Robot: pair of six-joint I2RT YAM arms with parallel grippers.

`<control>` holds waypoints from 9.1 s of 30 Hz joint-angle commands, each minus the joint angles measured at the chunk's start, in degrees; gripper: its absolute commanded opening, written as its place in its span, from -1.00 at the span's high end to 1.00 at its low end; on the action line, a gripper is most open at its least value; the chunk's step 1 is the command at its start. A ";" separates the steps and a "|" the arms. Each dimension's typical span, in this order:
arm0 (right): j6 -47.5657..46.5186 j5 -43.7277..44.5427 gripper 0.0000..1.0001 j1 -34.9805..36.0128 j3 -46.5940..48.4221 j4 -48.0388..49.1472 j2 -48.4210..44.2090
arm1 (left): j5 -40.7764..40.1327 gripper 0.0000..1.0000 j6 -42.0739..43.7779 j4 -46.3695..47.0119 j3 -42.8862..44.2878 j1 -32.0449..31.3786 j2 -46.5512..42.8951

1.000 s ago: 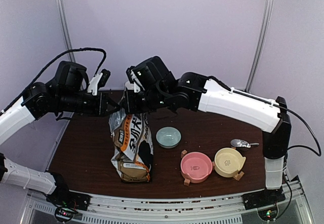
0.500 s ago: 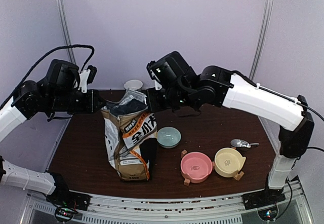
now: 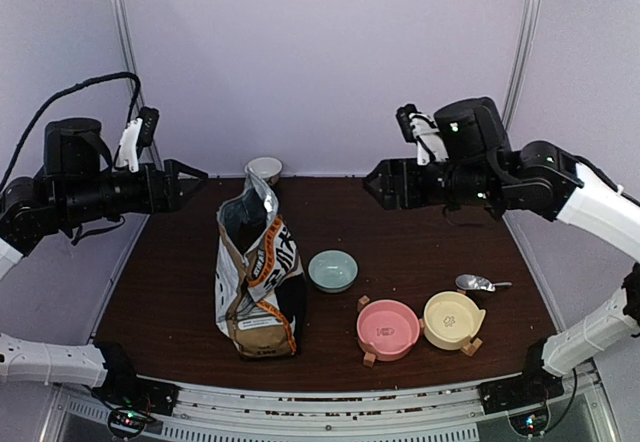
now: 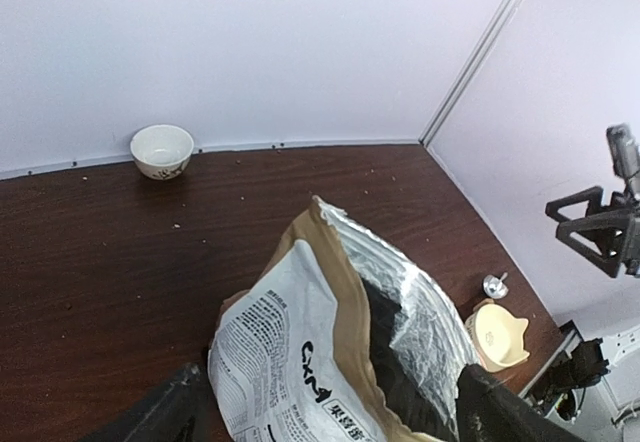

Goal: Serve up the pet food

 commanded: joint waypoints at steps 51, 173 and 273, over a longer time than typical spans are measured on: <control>27.26 -21.84 1.00 -53.66 -66.58 30.96 -23.37 | 7.08 -0.63 0.21 3.51 3.99 8.01 4.05; 5.03 -49.50 1.00 -16.49 -30.30 24.38 -26.19 | 9.45 0.26 4.73 6.60 16.97 -18.92 27.73; 39.35 -48.36 1.00 -8.38 -22.12 50.70 11.52 | -1.57 1.00 -1.61 20.73 -2.62 -10.90 16.69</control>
